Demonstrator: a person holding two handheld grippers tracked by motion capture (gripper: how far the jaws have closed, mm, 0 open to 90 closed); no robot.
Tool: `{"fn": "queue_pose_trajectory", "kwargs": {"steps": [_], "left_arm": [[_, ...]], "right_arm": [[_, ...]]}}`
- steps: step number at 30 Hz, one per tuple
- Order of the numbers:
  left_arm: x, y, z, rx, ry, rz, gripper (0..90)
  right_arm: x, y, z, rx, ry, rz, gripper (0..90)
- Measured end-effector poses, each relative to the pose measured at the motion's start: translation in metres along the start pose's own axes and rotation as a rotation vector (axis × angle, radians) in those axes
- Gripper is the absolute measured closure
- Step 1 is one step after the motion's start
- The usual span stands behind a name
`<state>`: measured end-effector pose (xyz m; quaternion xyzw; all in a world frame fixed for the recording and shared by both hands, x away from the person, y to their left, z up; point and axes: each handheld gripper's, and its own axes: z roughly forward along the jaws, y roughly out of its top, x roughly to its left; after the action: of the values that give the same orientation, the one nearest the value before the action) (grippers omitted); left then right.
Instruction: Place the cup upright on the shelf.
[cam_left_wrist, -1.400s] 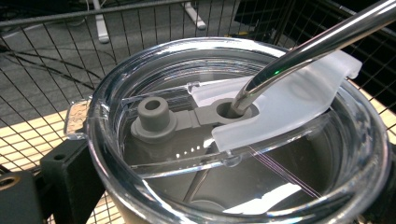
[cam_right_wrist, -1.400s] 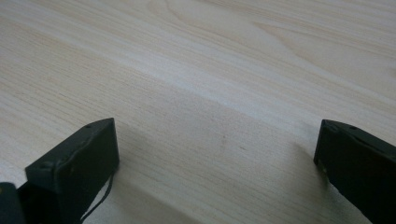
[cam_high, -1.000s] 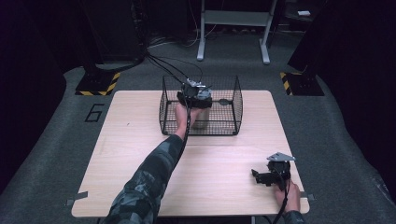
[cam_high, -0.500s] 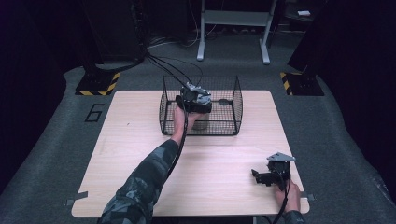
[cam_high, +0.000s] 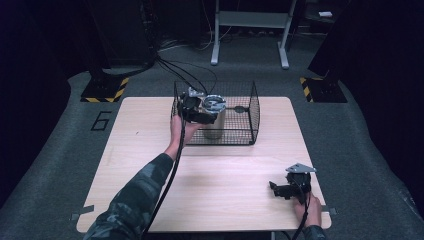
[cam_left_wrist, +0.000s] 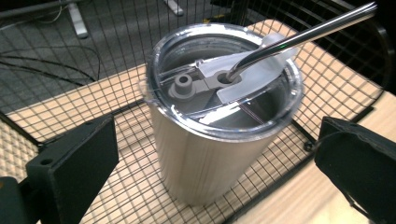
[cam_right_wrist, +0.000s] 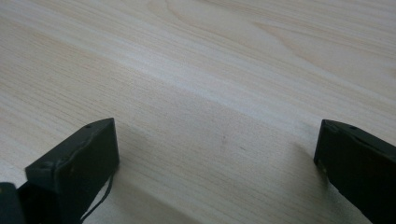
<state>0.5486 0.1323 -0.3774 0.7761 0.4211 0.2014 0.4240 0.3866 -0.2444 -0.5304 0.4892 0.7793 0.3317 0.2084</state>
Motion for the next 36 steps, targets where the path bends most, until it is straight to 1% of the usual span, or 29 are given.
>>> {"fn": "queue_pose_trajectory", "kwargs": {"steps": [2, 3, 7, 10, 11, 12, 14, 15, 17, 18, 19, 21, 22, 23, 25, 26, 30, 31, 34, 35, 36], "left_arm": [[0.001, -0.001, -0.011, -0.014, -0.011, -0.003, 0.0], [0.003, -0.001, -0.017, -0.013, -0.019, 0.005, 0.0], [0.007, -0.004, -0.041, -0.023, -0.026, 0.012, 0.0], [0.010, -0.006, -0.059, -0.019, -0.025, 0.032, 0.0], [0.011, -0.007, -0.066, -0.024, -0.027, 0.025, 0.0], [0.013, -0.008, -0.072, -0.023, -0.030, 0.038, 0.0], [0.014, -0.011, -0.083, -0.024, -0.020, 0.047, 0.0], [0.016, -0.013, -0.091, -0.027, -0.027, 0.045, 0.0], [0.018, -0.017, -0.102, -0.035, -0.011, 0.055, 0.0], [0.020, -0.020, -0.108, -0.034, -0.012, 0.056, 0.0], [0.022, -0.023, -0.113, -0.033, -0.003, 0.060, 0.0], [0.027, -0.029, -0.123, -0.025, -0.006, 0.056, 0.0], [0.029, -0.032, -0.128, -0.019, -0.005, 0.060, 0.0], [0.032, -0.037, -0.134, -0.013, 0.011, 0.068, 0.0], [0.039, -0.046, -0.144, -0.010, 0.026, 0.067, 0.0], [0.043, -0.054, -0.151, -0.013, 0.038, 0.052, 0.0], [0.053, -0.073, -0.163, -0.006, 0.072, 0.038, 0.0], [0.057, -0.079, -0.167, 0.003, 0.082, 0.034, 0.0], [0.065, -0.097, -0.176, 0.005, 0.103, 0.004, 0.0], [0.068, -0.105, -0.179, 0.009, 0.109, -0.013, 0.0], [0.070, -0.109, -0.180, 0.012, 0.113, -0.019, 0.0]], "right_arm": [[0.000, 0.000, 0.000, 0.001, 0.001, -0.003, 0.0], [0.000, 0.000, 0.000, 0.001, 0.001, -0.002, 0.0], [0.000, 0.000, 0.000, 0.000, 0.000, 0.000, 0.0], [0.000, 0.000, 0.000, 0.002, 0.001, -0.005, 0.0], [0.000, 0.000, 0.000, 0.002, 0.001, -0.005, 0.0], [0.000, 0.000, 0.000, 0.002, 0.001, -0.004, 0.0], [0.000, 0.000, 0.000, 0.002, 0.001, -0.006, 0.0], [0.000, 0.000, 0.000, 0.002, 0.001, -0.006, 0.0], [0.000, 0.000, 0.000, 0.002, 0.001, -0.006, 0.0], [0.000, 0.000, 0.000, 0.002, 0.001, -0.005, 0.0], [0.000, 0.000, 0.000, 0.001, 0.001, -0.003, 0.0], [0.000, 0.000, 0.000, 0.002, 0.001, -0.006, 0.0], [0.000, 0.000, 0.000, 0.002, 0.001, -0.006, 0.0], [0.000, 0.000, 0.000, 0.002, 0.001, -0.005, 0.0], [0.000, 0.000, 0.000, 0.002, 0.001, -0.004, 0.0], [-0.001, 0.000, 0.000, 0.002, 0.002, -0.008, 0.0], [0.000, 0.000, 0.000, 0.003, 0.000, -0.004, 0.0], [0.000, 0.000, 0.000, 0.000, 0.000, -0.002, 0.0], [0.000, 0.001, 0.000, 0.007, -0.001, -0.003, 0.0], [0.000, 0.000, 0.000, 0.003, -0.001, -0.001, 0.0], [0.000, 0.000, 0.000, 0.000, -0.001, 0.000, 0.0]]}}
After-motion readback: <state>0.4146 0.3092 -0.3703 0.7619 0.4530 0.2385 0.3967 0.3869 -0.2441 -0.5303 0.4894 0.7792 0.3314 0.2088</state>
